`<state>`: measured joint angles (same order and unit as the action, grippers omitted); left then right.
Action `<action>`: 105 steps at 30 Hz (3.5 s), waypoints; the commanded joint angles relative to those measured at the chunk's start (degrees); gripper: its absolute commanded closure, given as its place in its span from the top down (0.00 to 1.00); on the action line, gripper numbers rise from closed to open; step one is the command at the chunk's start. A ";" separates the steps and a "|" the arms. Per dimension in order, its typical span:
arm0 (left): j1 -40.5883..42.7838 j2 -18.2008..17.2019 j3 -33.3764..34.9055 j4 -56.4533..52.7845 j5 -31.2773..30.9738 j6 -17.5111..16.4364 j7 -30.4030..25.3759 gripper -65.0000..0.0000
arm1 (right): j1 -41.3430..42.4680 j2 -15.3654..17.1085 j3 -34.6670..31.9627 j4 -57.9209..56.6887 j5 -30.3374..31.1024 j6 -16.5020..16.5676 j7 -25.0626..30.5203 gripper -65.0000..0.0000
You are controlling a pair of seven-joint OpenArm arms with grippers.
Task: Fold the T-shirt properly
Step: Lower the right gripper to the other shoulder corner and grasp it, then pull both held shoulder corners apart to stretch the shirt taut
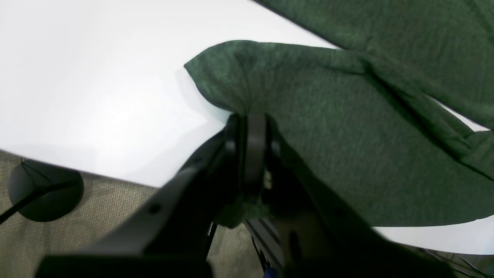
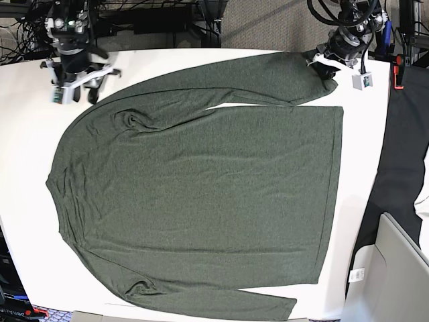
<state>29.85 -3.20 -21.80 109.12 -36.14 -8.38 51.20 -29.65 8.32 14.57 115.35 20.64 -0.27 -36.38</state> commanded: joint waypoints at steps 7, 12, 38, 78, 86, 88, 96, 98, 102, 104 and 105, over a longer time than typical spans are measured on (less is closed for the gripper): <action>0.00 -0.36 -0.13 1.08 -0.21 -0.19 -0.52 0.00 | 1.03 -2.47 4.82 0.56 9.11 0.05 -4.19 0.55; 0.00 -0.36 0.31 1.08 -0.21 -0.19 -0.43 0.00 | 3.14 -4.49 5.17 -1.90 11.05 0.05 -4.19 0.56; 0.00 -0.36 -0.04 1.08 -0.21 -0.19 -0.25 0.00 | 12.11 -7.22 5.17 -15.79 15.09 0.14 -4.19 0.28; 1.58 -2.12 0.31 4.15 -0.30 -0.28 -0.61 0.00 | 9.39 -6.07 17.48 -14.82 28.19 8.14 -10.34 0.47; 1.67 -2.12 0.31 4.15 -0.21 -0.28 -0.52 0.00 | 14.31 -7.83 17.56 -22.12 29.42 7.88 -10.34 0.47; 1.67 -2.12 0.31 4.15 -0.21 -0.28 -0.52 0.00 | 15.54 -8.27 17.56 -23.17 29.42 7.79 -10.34 0.47; 1.50 -2.12 0.31 4.15 -0.21 -0.28 -0.52 0.00 | 19.93 -8.98 17.65 -27.66 29.33 7.79 -10.34 0.47; 1.50 -2.12 0.31 4.07 -0.21 -0.28 -0.52 0.00 | 20.81 -8.98 17.65 -28.01 29.33 7.79 -10.34 0.47; 1.50 -2.12 0.31 4.07 -0.21 -0.28 -0.43 0.00 | 21.43 -9.06 17.65 -28.01 29.25 7.97 -10.34 0.33; 1.50 -2.12 0.31 4.07 -0.21 -0.28 -0.43 0.00 | 21.43 -9.06 17.65 -28.01 29.25 7.97 -10.34 0.23; 1.50 -2.12 0.31 4.07 -0.21 -0.28 -0.43 0.00 | 21.43 -9.06 17.65 -28.01 29.25 8.05 -10.43 0.17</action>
<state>31.11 -4.82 -21.39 112.49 -36.01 -8.56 51.22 -7.66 -0.23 32.29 88.27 49.67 9.61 -44.58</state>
